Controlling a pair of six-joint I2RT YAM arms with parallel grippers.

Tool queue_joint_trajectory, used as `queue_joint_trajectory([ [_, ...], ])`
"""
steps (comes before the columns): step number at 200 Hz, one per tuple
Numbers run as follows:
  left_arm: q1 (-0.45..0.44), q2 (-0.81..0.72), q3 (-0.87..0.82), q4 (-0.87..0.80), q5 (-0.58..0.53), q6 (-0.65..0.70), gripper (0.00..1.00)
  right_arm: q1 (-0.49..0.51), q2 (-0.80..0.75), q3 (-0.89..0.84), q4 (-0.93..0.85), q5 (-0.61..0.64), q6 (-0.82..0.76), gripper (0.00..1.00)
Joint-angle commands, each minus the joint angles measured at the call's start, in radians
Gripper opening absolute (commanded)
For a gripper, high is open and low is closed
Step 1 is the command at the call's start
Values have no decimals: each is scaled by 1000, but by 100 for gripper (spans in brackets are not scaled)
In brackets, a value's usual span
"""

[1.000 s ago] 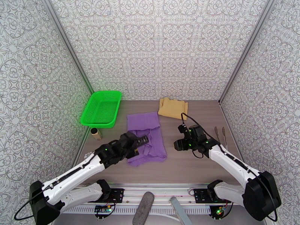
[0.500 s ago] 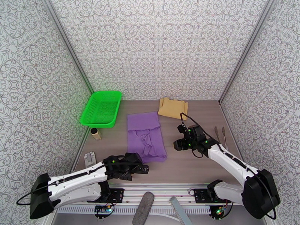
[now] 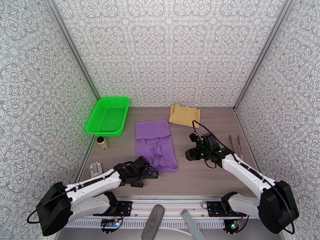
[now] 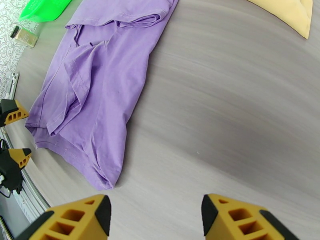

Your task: Fold and stack the mixed laundry pile

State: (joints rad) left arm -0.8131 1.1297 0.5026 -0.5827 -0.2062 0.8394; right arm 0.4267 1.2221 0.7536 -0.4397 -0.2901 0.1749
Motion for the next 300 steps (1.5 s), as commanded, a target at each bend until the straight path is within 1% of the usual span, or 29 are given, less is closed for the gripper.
queue_joint_trajectory([
  [1,34,12,-22,86,42,41,91,6,-14,-7,-24,20,0,64],
  [17,61,26,-23,94,50,56,89,7,-21,-8,-28,23,2,64],
  [30,88,39,-20,100,58,68,83,7,-24,-9,-27,23,6,64],
  [36,102,44,-17,105,62,72,78,6,-25,-11,-27,23,5,64],
  [44,120,56,-11,120,64,73,59,7,-27,-10,-27,23,5,64],
  [50,131,66,-7,134,65,72,54,7,-27,-10,-26,22,6,64],
  [76,177,122,13,155,78,76,52,7,-29,-12,-24,17,5,64],
  [102,185,182,26,153,83,80,51,7,-38,-16,-23,9,5,64],
  [115,199,204,42,148,91,72,46,7,-45,-21,-20,8,5,64],
  [122,210,217,53,140,98,67,40,7,-48,-24,-17,6,5,64],
  [128,217,229,66,129,104,63,31,7,-50,-24,-16,5,6,64],
  [132,221,238,75,123,106,61,20,7,-50,-26,-15,3,4,64],
  [134,222,241,79,120,105,60,12,7,-50,-25,-16,3,4,64],
  [136,224,246,81,118,104,59,2,7,-50,-25,-16,0,2,64],
  [137,225,248,83,118,103,59,0,7,-50,-25,-15,0,2,64],
  [174,223,271,107,102,90,49,0,13,-26,-20,3,-29,-30,63],
  [201,235,224,79,121,83,38,0,34,30,36,-4,22,-83,65],
  [216,242,193,62,126,83,29,0,68,67,72,-6,9,-202,66],
  [236,244,154,41,124,81,19,0,121,110,118,-25,10,-381,71],
  [261,245,87,8,118,79,19,0,216,163,189,-110,91,-630,76],
  [273,248,46,-12,110,81,27,0,256,187,217,-150,132,-721,77],
  [300,271,-44,-33,81,103,50,0,314,232,249,-212,135,-875,78],
])
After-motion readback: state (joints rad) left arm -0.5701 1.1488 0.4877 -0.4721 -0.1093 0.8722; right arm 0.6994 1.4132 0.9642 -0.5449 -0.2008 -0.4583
